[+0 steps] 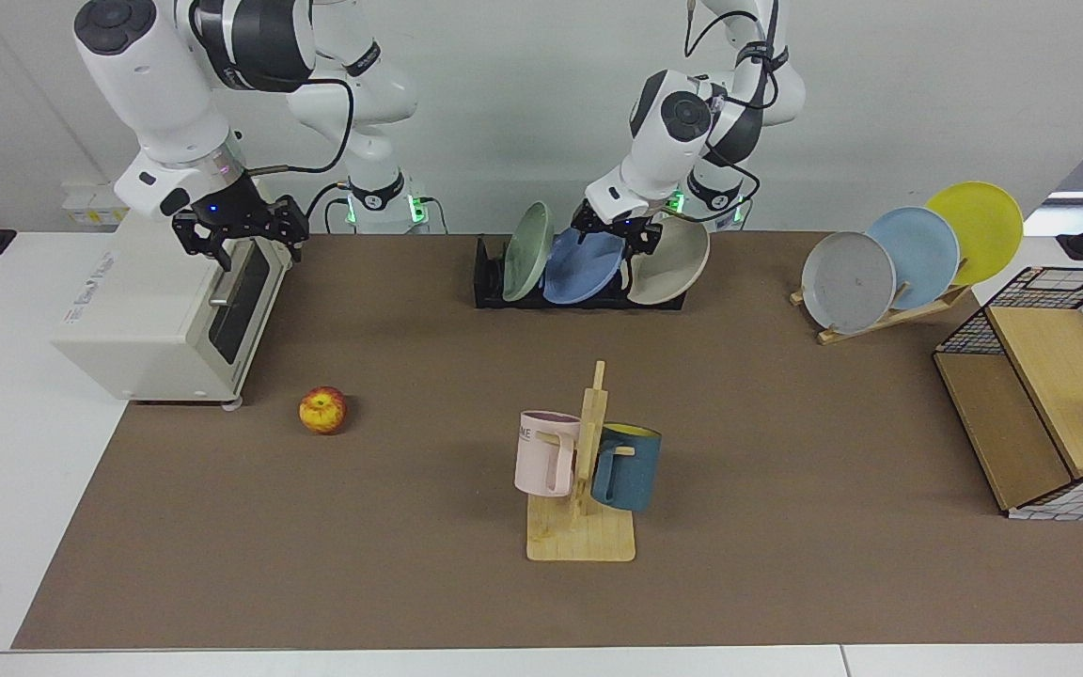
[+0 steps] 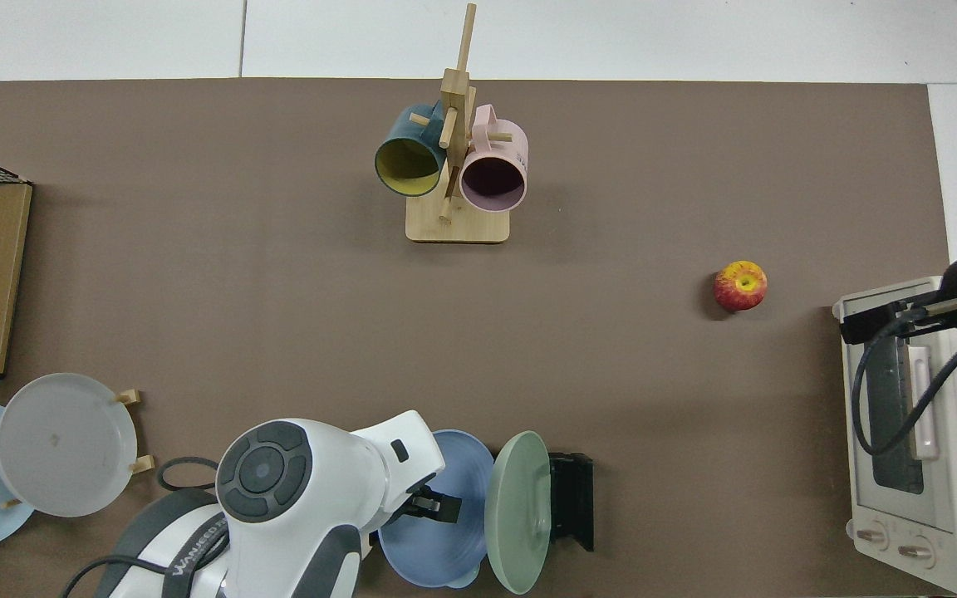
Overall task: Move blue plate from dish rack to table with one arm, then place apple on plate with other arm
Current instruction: 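Grasp the rim of the blue plate with the left gripper, then lift the blue plate out while the right gripper reaches the apple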
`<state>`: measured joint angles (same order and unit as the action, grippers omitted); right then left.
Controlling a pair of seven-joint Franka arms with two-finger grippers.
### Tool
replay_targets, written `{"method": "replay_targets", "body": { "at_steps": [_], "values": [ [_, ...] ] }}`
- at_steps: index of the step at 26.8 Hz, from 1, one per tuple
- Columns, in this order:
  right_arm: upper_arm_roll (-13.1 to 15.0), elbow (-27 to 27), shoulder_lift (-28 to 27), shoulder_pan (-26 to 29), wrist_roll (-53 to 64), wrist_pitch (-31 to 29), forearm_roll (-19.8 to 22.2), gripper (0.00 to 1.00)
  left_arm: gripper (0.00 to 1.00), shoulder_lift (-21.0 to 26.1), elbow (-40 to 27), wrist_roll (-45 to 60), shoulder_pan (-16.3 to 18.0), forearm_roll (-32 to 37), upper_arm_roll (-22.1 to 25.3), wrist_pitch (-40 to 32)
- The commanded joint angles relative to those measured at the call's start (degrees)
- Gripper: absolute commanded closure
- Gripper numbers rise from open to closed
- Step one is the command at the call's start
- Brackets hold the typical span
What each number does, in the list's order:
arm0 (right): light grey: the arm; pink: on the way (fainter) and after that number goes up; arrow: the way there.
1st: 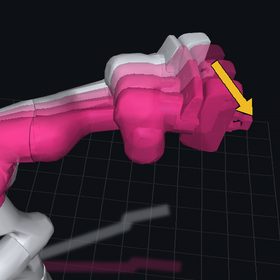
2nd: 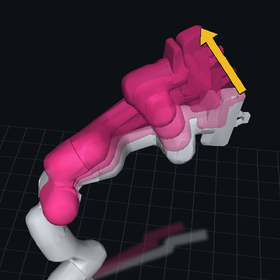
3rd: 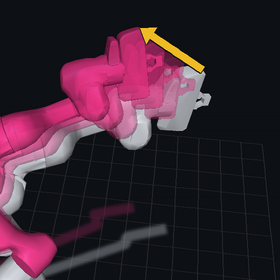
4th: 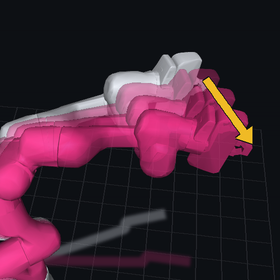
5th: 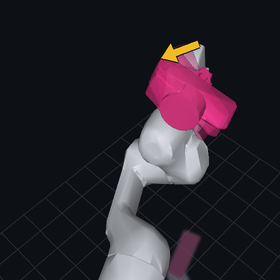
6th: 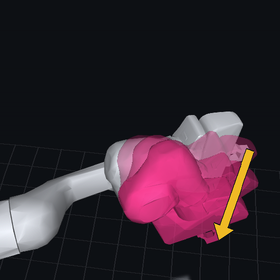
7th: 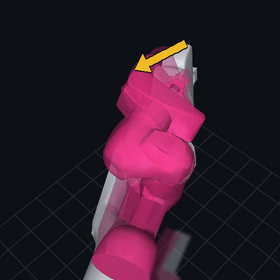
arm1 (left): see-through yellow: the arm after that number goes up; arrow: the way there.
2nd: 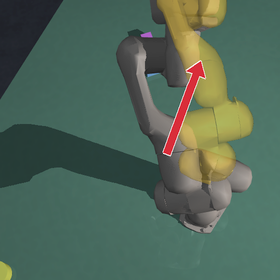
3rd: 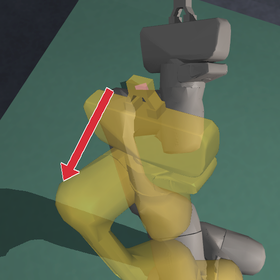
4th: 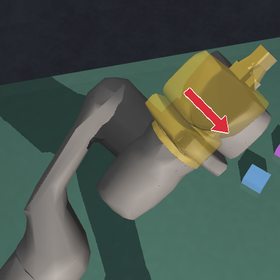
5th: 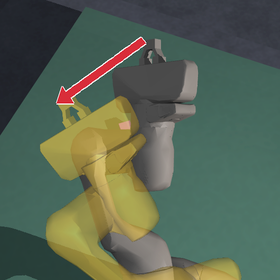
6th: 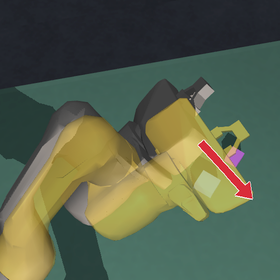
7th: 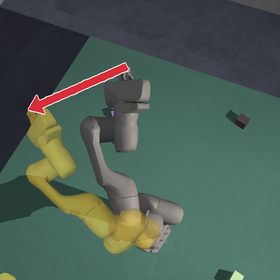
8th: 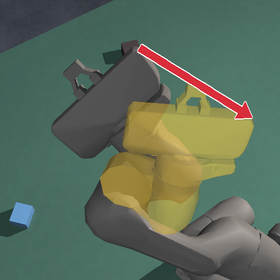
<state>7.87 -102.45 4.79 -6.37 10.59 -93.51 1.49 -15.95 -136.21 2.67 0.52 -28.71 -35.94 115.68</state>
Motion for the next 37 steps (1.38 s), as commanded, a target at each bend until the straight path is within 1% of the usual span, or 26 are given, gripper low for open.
{"method": "replay_targets", "body": {
  "at_steps": [1, 2, 4, 5, 6, 8, 11, 12, 13, 15, 18, 22, 24, 25, 29, 33, 37],
  "values": [
    [-0.31, -0.47, 0.57, 0.48, -0.66, -0.71, -0.09, 0.00, 0.01, -1.11, -3.35, 3.22, 0.45, -1.26, -2.99, 5.51],
    [-0.31, -0.47, 0.57, 0.39, -0.57, -0.71, -0.09, 0.00, 0.03, -1.02, -3.62, 3.31, 0.45, -1.35, -3.26, 6.48],
    [-0.57, -0.56, 0.66, 0.22, -0.48, -0.44, -0.17, 0.00, 0.16, -0.75, -3.53, 3.31, 0.54, -1.35, -3.26, 6.67],
    [-0.75, -0.56, 0.66, 0.22, -0.48, -0.62, -0.09, 0.00, 0.24, -0.75, -3.53, 3.31, 0.54, -1.35, -3.26, 6.67],
    [-0.92, -0.47, 0.66, 0.13, -0.57, -0.62, -0.09, 0.00, 0.38, -0.75, -3.53, 3.39, 0.63, -1.35, -3.26, 6.67],
    [-1.01, -0.56, 0.74, -0.05, -0.39, -0.27, 0.09, 0.00, 0.61, -0.75, -3.44, 3.48, 0.80, -1.35, -3.26, 6.67],
    [-0.93, -0.82, 0.92, 0.13, 0.05, -0.18, 0.00, 0.00, 0.90, -0.66, -3.27, 3.48, 1.07, -1.35, -3.26, 6.49],
    [-0.93, -0.91, 1.01, 0.13, 0.31, -0.44, 0.09, 0.00, 0.97, -0.66, -3.09, 3.48, 1.15, -1.26, -3.26, 6.49],
    [-0.84, -1.00, 1.01, 0.04, 0.40, -0.62, 0.00, 0.00, 1.00, -0.66, -2.92, 3.40, 1.15, -1.26, -3.26, 6.41],
    [-0.92, -1.26, 1.01, 0.04, 0.40, -0.97, 0.09, 0.00, 1.00, -0.75, -2.74, 2.61, 1.24, -0.65, -3.09, 6.32],
    [-0.92, -3.19, 1.10, 0.21, 0.57, -5.09, 0.00, 0.00, 1.00, -0.75, -1.08, 2.34, 2.20, -0.21, -2.82, 4.83],
    [-0.84, -6.00, 0.75, 0.39, 0.57, -9.84, 0.00, 0.00, 1.00, -1.10, 2.78, 2.34, 4.92, 0.06, -2.30, -0.87],
    [-0.84, -7.41, 0.31, 0.48, 0.57, -12.38, 0.00, 0.00, 1.00, -0.67, 6.03, 2.08, 6.51, 1.10, -1.07, -4.30],
    [-0.84, -8.20, -0.04, 0.57, 0.57, -14.05, 0.00, 0.00, 1.00, -0.49, 7.27, 1.56, 6.60, 1.72, -0.37, -5.62],
    [-0.84, -10.31, -2.59, 0.74, 0.57, -19.42, 0.00, 0.00, 1.00, 2.14, 11.40, -0.12, 6.08, 3.22, 3.76, -6.69],
    [-0.84, -10.40, -6.71, 0.66, 0.40, -23.90, -0.09, 0.00, 1.00, 7.58, 17.19, 0.23, 5.46, 3.66, 7.19, -6.78],
    [-0.84, -10.40, -10.32, 0.74, 0.31, -29.26, -0.09, 0.00, 1.00, 11.46, 21.77, -0.29, 5.28, 5.41, 10.27, -6.34]
  ]
}}
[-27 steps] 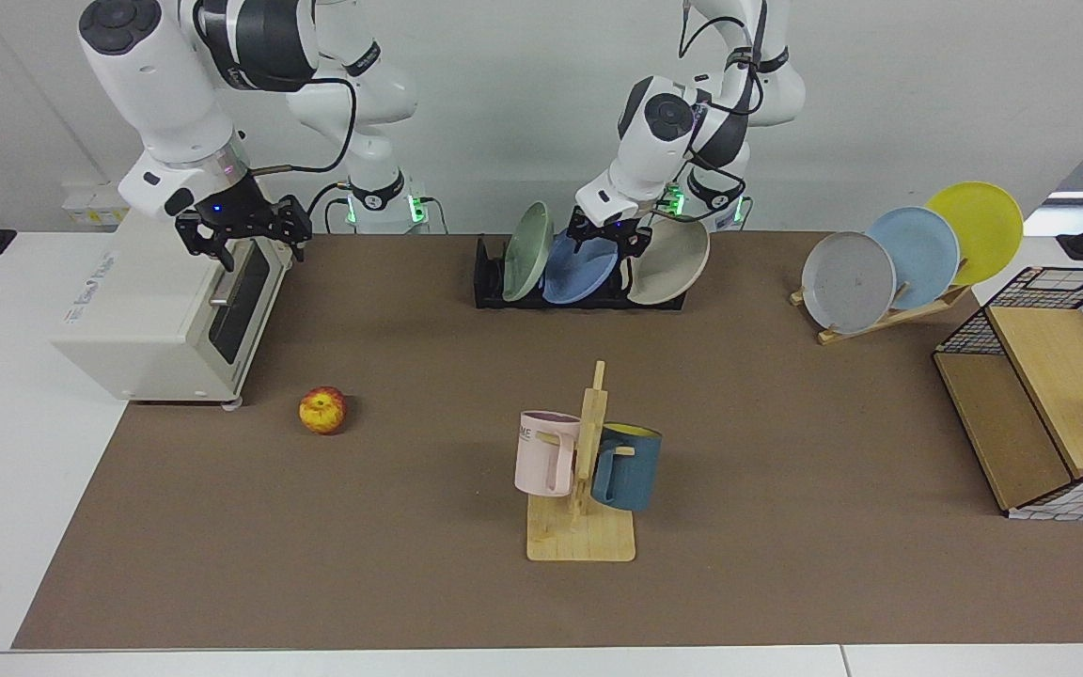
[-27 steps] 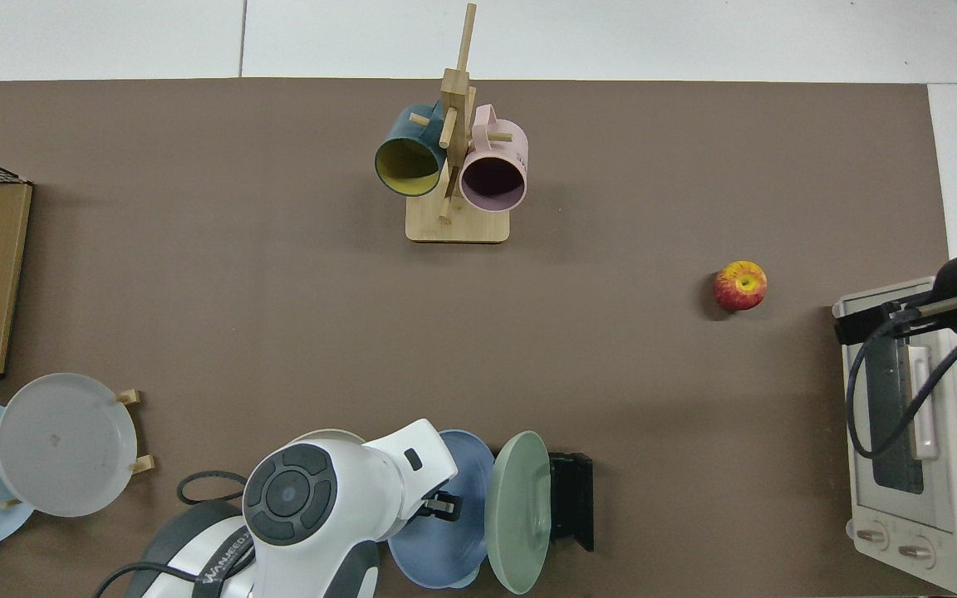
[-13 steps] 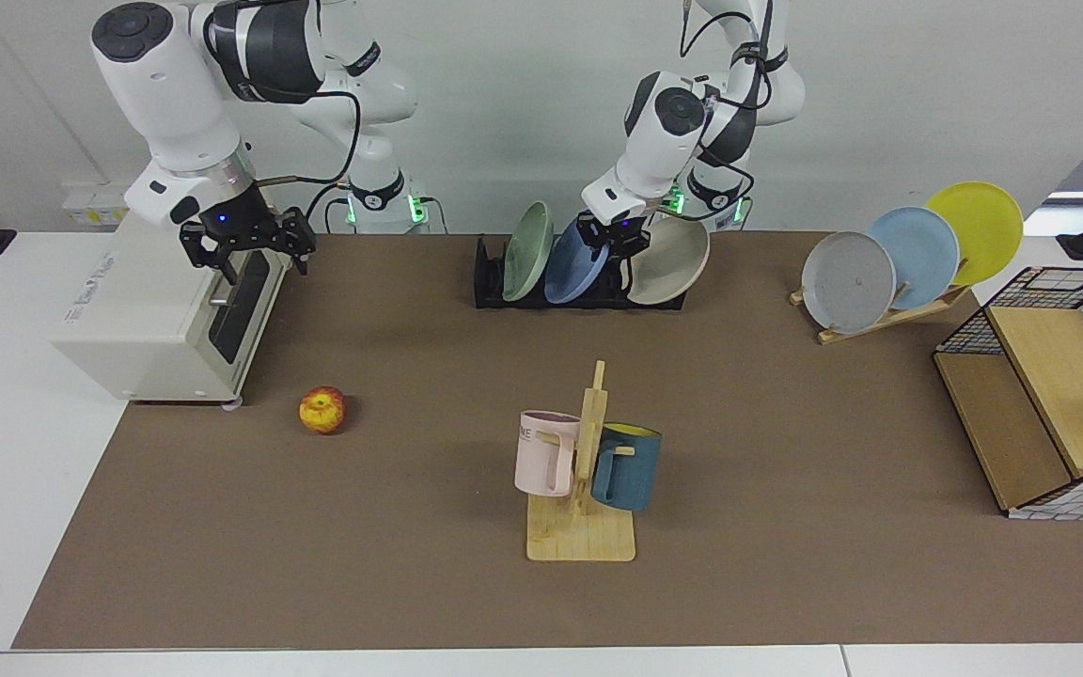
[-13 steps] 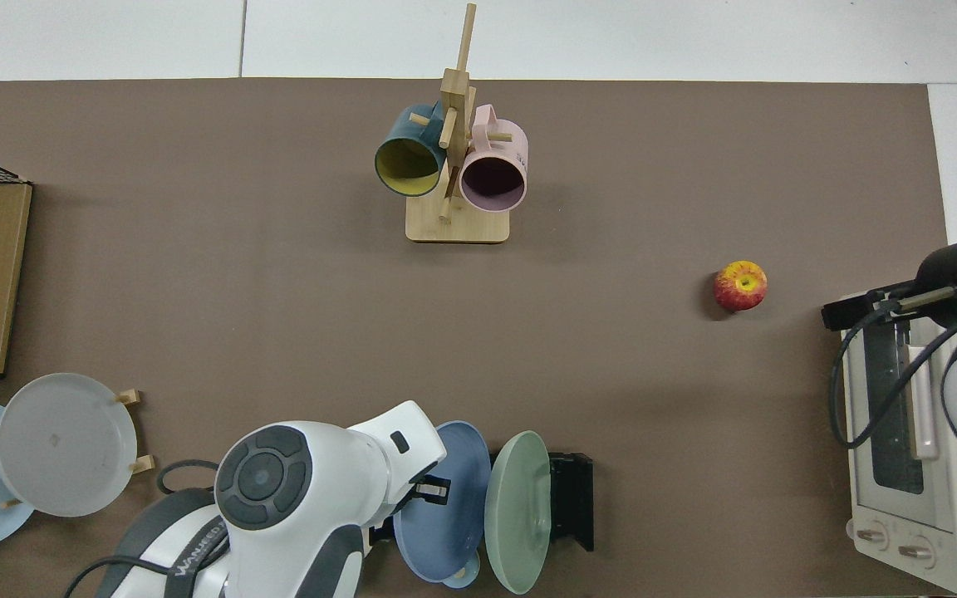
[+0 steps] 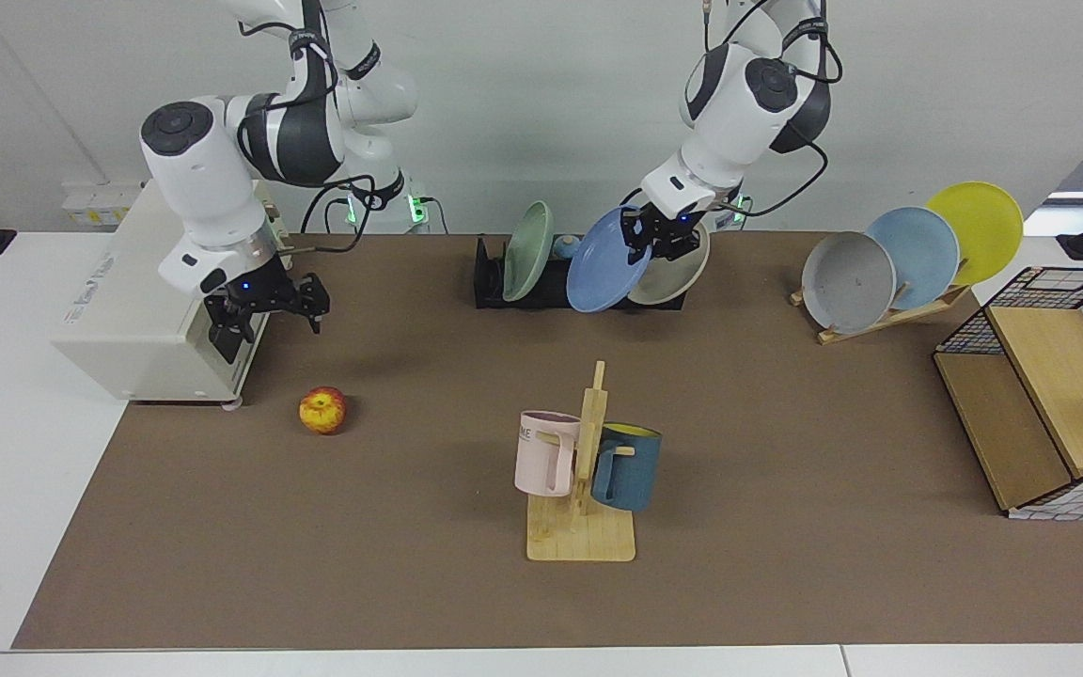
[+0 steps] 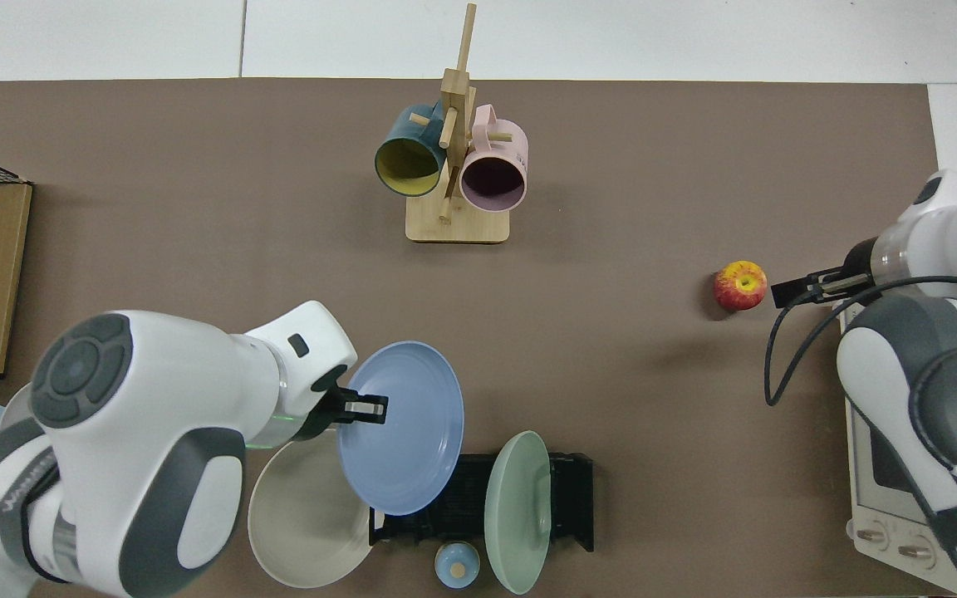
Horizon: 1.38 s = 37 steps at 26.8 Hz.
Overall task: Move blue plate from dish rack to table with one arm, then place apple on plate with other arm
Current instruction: 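Lift the blue plate out while the right gripper reaches the apple, then lower the blue plate onto the table while the right gripper grasps the apple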
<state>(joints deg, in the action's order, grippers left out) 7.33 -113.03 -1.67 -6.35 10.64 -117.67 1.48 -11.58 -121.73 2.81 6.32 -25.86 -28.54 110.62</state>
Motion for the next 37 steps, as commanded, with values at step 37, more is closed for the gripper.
{"method": "replay_targets", "body": {
  "at_steps": [37],
  "values": [
    [-0.56, 0.35, -12.57, -0.68, 0.00, -16.81, -1.92, 0.00, 1.00, 29.78, 10.37, -17.22, -2.19, -10.35, 8.15, 13.64]
  ]
}}
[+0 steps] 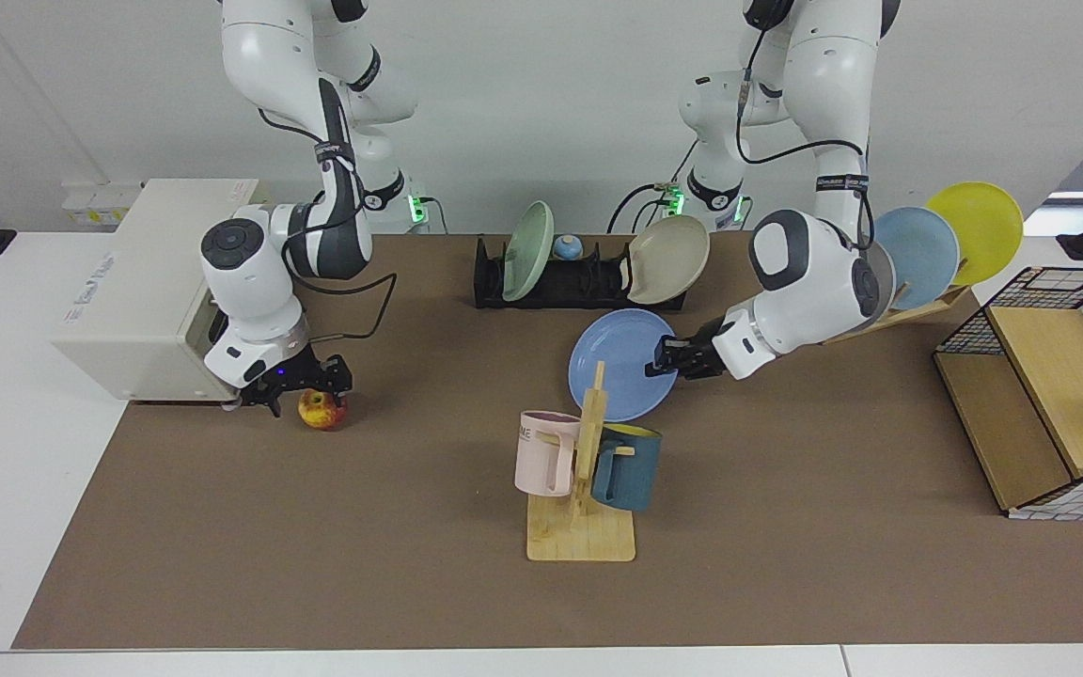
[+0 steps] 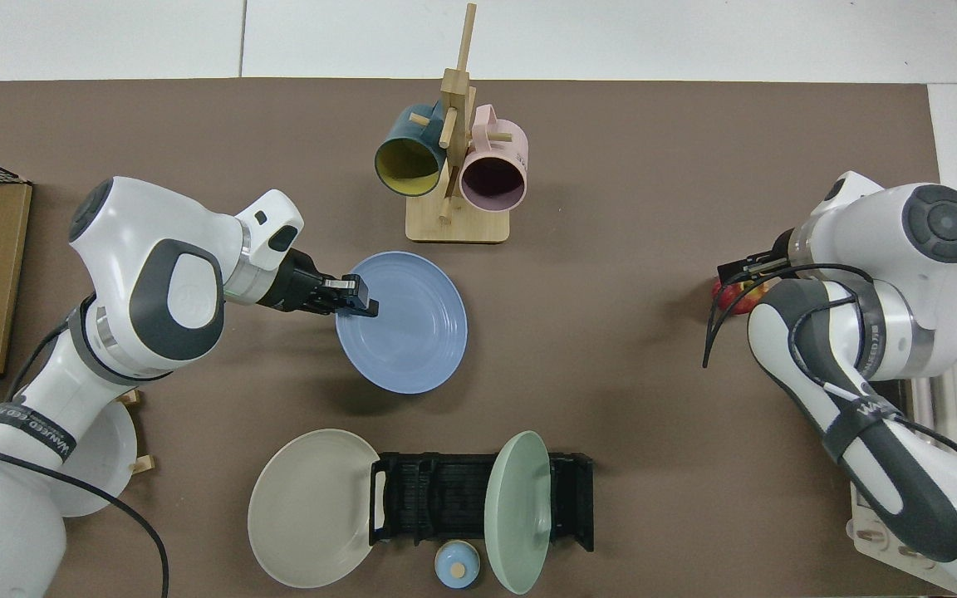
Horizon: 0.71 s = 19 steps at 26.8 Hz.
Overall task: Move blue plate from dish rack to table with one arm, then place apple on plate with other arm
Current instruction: 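Lower the blue plate onto the table while the right gripper grasps the apple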
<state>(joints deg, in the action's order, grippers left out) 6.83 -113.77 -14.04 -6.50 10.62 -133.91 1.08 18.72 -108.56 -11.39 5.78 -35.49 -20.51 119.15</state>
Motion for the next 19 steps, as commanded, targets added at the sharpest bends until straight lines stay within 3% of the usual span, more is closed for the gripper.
{"method": "replay_targets", "body": {
  "at_steps": [1, 8, 13, 18, 19],
  "values": [
    [0.02, 0.92, -0.20, -0.97, 0.02, -0.56, -2.30, 0.00, 1.00, -0.44, -2.97, -3.03, -1.73, -0.72, 0.03, 5.82],
    [0.02, -0.66, -0.81, -1.32, 0.28, -0.74, -3.72, 0.00, 1.00, 0.09, -3.15, -2.76, -3.40, -0.72, -0.67, 7.85],
    [0.02, -1.19, -0.99, -0.80, 1.16, -0.74, -3.72, 0.00, 0.63, 0.00, -4.38, -2.32, -4.98, -0.63, -0.67, 12.06],
    [0.02, -2.24, -1.17, -0.53, 3.01, -1.27, -3.72, 0.00, 0.49, 0.00, -4.38, -1.88, -5.51, -0.55, -0.67, 12.59],
    [0.02, -2.42, -1.25, -0.62, 3.01, -1.27, -3.72, 0.00, 0.40, 0.00, -3.94, -1.97, -5.69, -0.46, -0.67, 12.59]
  ]
}}
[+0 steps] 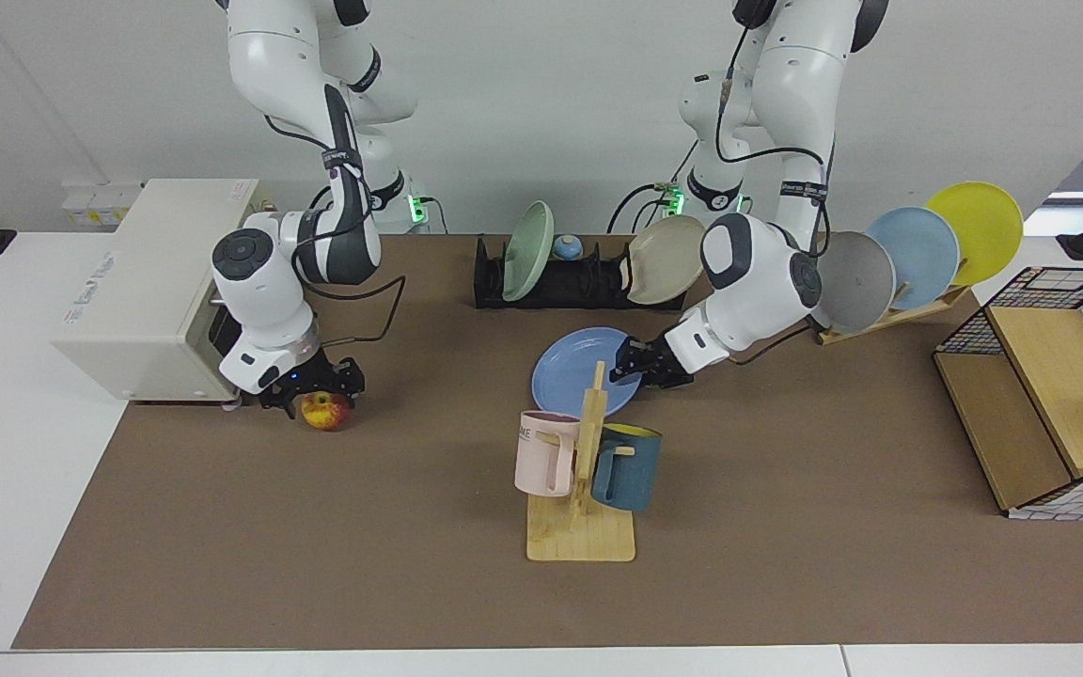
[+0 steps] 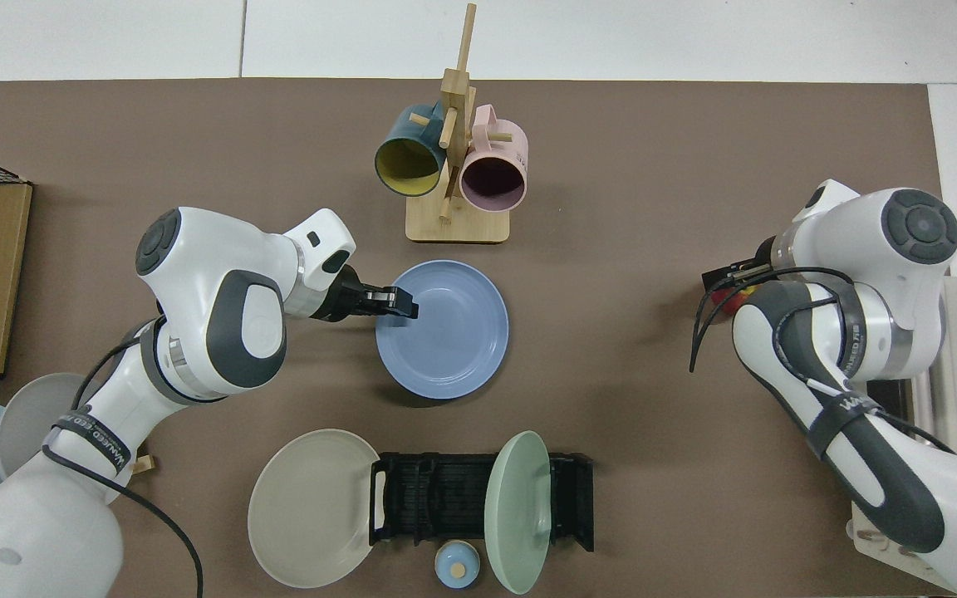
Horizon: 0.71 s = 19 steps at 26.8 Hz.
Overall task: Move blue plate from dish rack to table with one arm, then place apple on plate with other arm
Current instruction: 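Lower the blue plate onto the table while the right gripper grasps the apple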
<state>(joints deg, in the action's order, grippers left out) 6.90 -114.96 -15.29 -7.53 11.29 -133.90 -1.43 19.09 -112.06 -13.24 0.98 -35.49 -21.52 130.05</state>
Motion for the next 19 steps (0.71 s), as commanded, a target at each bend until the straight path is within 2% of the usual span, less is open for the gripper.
{"method": "replay_targets", "body": {
  "at_steps": [1, 5, 6, 7, 8, 9, 12, 15, 16, 17, 18, 19],
  "values": [
    [-0.05, -1.67, -0.01, 0.41, 2.33, -1.36, -1.29, 0.00, 0.33, -0.37, -0.18, -0.12, -1.15, 0.24, 0.43, 1.70],
    [-0.05, -2.29, -0.88, 0.14, 2.51, -3.02, -1.20, 0.00, 0.31, -0.46, 0.53, 3.73, -1.24, 6.30, 0.43, 1.62],
    [-0.05, -2.38, -0.97, 0.06, 2.59, -3.29, -1.20, 0.00, 0.25, -0.54, 0.79, 5.31, -1.24, 8.31, 0.52, 1.53],
    [-0.05, -2.55, -1.15, -0.03, 2.60, -3.73, -1.20, 0.00, 0.14, -0.54, 1.31, 6.98, -1.33, 11.29, 0.52, 1.53],
    [-0.05, -2.64, -1.23, -0.12, 2.60, -4.34, -1.20, 0.00, 0.07, -0.54, 1.84, 8.30, -1.24, 14.45, 0.43, 1.44],
    [-0.05, -2.64, -1.32, -0.21, 2.51, -4.87, -1.20, 0.00, 0.05, -0.63, 2.28, 9.71, -1.24, 17.10, 0.34, 1.09],
    [-0.05, -2.73, -1.50, -0.30, 2.68, -5.14, -1.20, 0.00, 0.02, -1.42, 2.55, 13.23, -1.33, 22.03, 0.34, 0.39],
    [-0.05, -3.69, -1.59, -0.12, 3.38, -5.31, -1.20, 0.01, 0.01, -2.21, 3.25, 13.68, -1.15, 22.83, 0.69, -1.72],
    [0.04, -3.70, -1.59, 0.05, 4.17, -5.49, -1.12, 0.09, 0.01, -2.30, 3.34, 13.85, -1.15, 23.18, 0.95, -2.59],
    [0.04, -3.78, -1.59, 0.23, 5.66, -5.84, -1.03, 0.33, 0.01, -2.82, 3.69, 14.29, -1.07, 23.97, 1.13, -3.56],
    [-0.05, -3.96, -1.50, 0.41, 6.80, -6.10, -1.03, 0.64, 0.01, -3.26, 4.13, 14.38, -0.80, 25.02, 1.22, -4.61],
    [0.04, -4.05, -1.50, 0.32, 7.25, -6.19, -1.03, 0.87, 0.01, -3.44, 4.48, 14.47, -0.63, 26.69, 1.31, -6.02]
  ]
}}
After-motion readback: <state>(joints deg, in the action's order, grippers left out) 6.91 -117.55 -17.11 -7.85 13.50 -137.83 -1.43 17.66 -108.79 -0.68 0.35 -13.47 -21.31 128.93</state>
